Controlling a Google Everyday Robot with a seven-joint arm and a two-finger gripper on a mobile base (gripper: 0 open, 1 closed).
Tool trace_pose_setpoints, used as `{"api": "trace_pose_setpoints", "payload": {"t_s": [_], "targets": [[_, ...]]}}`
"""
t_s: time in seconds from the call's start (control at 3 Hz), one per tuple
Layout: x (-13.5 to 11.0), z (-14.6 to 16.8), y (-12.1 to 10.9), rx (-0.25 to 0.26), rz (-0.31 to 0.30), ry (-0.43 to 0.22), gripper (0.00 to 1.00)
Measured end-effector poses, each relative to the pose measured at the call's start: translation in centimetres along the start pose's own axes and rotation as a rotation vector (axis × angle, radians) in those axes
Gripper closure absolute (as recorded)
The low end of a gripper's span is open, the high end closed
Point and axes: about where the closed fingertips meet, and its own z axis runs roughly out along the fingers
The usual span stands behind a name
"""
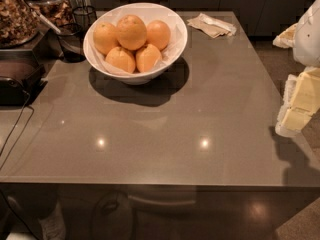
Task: Pick orange from white bowl
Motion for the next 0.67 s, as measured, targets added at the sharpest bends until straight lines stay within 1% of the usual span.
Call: {"api": "trace_pose_setpoints", "payload": {"t_s": [0.33,0.67], "targets": [[-0.01,0.00,-0.01,0.000,0.000,0.000,0.00],[-0.89,-0.27,-0.82,0.005,0.052,-0.050,0.00]]}}
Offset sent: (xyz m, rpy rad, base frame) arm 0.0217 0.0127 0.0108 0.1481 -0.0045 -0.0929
